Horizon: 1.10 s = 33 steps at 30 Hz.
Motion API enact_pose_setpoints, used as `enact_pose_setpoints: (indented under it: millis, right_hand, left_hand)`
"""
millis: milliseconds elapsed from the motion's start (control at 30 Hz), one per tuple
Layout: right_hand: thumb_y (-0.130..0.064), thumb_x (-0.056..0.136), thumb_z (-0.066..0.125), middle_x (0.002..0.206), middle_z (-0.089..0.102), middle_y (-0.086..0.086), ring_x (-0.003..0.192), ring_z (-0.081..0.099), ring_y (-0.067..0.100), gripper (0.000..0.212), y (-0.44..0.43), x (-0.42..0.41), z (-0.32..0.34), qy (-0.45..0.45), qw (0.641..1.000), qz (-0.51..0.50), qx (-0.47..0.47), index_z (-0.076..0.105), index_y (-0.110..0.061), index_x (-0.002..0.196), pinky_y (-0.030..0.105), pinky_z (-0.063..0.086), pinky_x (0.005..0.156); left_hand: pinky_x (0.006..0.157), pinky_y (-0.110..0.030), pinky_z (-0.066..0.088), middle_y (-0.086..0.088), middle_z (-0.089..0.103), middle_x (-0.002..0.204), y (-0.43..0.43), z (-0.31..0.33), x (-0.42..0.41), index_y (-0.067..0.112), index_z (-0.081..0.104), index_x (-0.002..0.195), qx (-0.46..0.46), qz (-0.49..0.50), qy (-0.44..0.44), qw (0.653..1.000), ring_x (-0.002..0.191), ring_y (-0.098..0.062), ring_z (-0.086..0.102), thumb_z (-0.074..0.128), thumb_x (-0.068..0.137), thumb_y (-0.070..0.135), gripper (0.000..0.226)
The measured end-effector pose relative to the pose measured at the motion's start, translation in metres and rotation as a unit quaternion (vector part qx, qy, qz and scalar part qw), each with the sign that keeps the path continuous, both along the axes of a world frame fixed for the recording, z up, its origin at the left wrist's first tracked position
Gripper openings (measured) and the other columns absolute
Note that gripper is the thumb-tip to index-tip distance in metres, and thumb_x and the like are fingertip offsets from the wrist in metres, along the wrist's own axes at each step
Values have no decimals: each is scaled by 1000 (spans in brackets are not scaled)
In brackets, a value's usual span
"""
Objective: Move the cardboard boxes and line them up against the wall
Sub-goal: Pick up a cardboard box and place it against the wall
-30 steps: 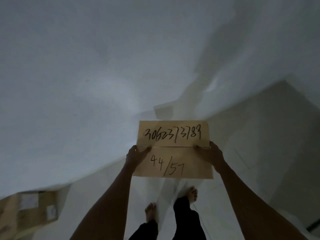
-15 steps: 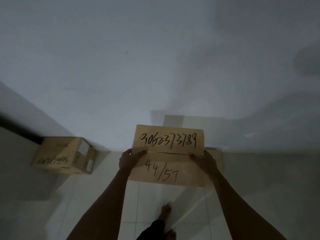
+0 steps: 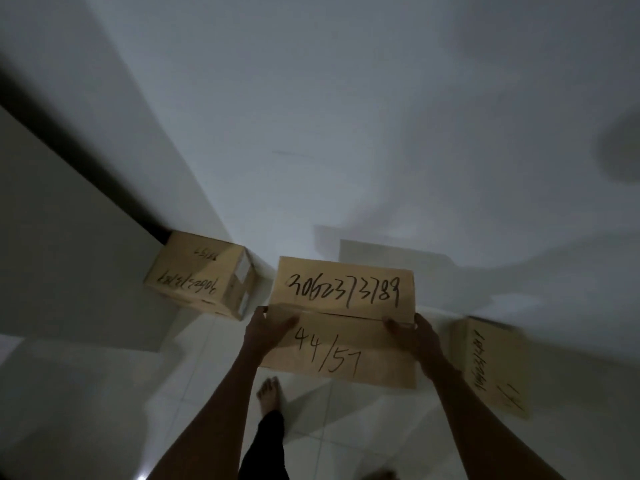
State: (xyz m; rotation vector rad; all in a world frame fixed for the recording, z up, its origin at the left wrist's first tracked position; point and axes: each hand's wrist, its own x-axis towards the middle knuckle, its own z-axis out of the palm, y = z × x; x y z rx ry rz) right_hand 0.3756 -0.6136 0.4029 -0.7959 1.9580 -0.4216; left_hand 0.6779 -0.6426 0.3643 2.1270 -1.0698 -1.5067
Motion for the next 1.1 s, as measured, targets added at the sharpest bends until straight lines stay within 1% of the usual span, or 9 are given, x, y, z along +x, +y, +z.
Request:
enact_pose_setpoints:
  millis: [100, 233, 367, 467, 667, 733, 833, 967, 1100]
  right_hand:
    - [-53, 78, 77, 127, 70, 10, 111, 67, 34, 65, -29, 47, -34, -4, 1000, -15, 18, 61, -17, 131, 55, 55, 97]
    - [-51, 76, 81, 123, 69, 8, 106, 66, 31, 65, -56, 89, -93, -17, 997, -61, 43, 62, -20, 130, 53, 56, 94]
    - [-50, 77, 80, 117, 70, 9, 104, 66, 34, 54, -83, 114, -174, -17, 995, -74, 60, 62, -25, 121, 54, 57, 91]
    - [-47, 79, 79, 118, 69, 12, 108, 65, 37, 54, -106, 127, -255, -8, 994, -84, 72, 63, -21, 124, 53, 56, 93]
    - [-42, 84, 76, 134, 63, 16, 123, 57, 39, 63, -138, 155, -430, -10, 997, -52, 60, 58, -17, 139, 42, 50, 94]
    - [-43, 83, 76, 137, 61, 15, 126, 55, 38, 65, -140, 161, -480, -17, 997, -54, 61, 57, -19, 140, 44, 49, 98]
    - [-47, 82, 76, 139, 61, 13, 126, 56, 37, 67, -145, 167, -539, -23, 996, -66, 58, 56, -21, 140, 51, 51, 101]
    - [-46, 82, 76, 139, 60, 13, 125, 56, 37, 68, -152, 167, -584, -13, 996, -79, 49, 55, -21, 141, 49, 51, 101]
    - [-50, 83, 75, 141, 59, 8, 128, 55, 35, 71, -160, 167, -598, -6, 998, -63, 27, 52, -23, 144, 46, 49, 104]
  left_hand:
    - [93, -49, 54, -12, 58, 127, -30, -22, 41, 11, 43, 134, -7, -34, -39, 999, 113, -31, 60, 77, 71, 49, 81]
    - [87, -40, 57, -12, 62, 122, -68, -74, 79, 10, 43, 131, -10, -69, -70, 995, 107, -28, 65, 75, 77, 42, 71]
    - [81, -44, 60, -13, 66, 117, -100, -162, 101, 6, 37, 130, -19, -75, -78, 994, 97, -30, 70, 78, 74, 43, 78]
    - [79, -44, 61, -12, 66, 116, -113, -245, 114, 6, 35, 130, -17, -69, -76, 995, 94, -29, 71, 77, 73, 46, 81]
    - [95, -40, 53, -10, 58, 131, -132, -408, 137, 5, 41, 137, -58, -64, -72, 994, 118, -29, 61, 82, 66, 46, 91]
    - [103, -45, 48, -8, 55, 135, -138, -450, 140, 12, 45, 136, -61, -69, -36, 995, 123, -28, 56, 84, 63, 50, 91]
    - [100, -49, 49, -1, 62, 126, -142, -519, 144, 20, 54, 124, -104, -136, 11, 985, 122, -19, 57, 86, 55, 55, 84]
    - [97, -47, 53, 5, 56, 131, -148, -565, 150, 17, 41, 132, -128, -142, -22, 981, 126, -14, 53, 86, 51, 52, 99]
    - [94, -49, 54, -4, 35, 150, -154, -562, 145, 18, 20, 148, -163, -140, -128, 968, 137, -26, 39, 82, 50, 52, 121]
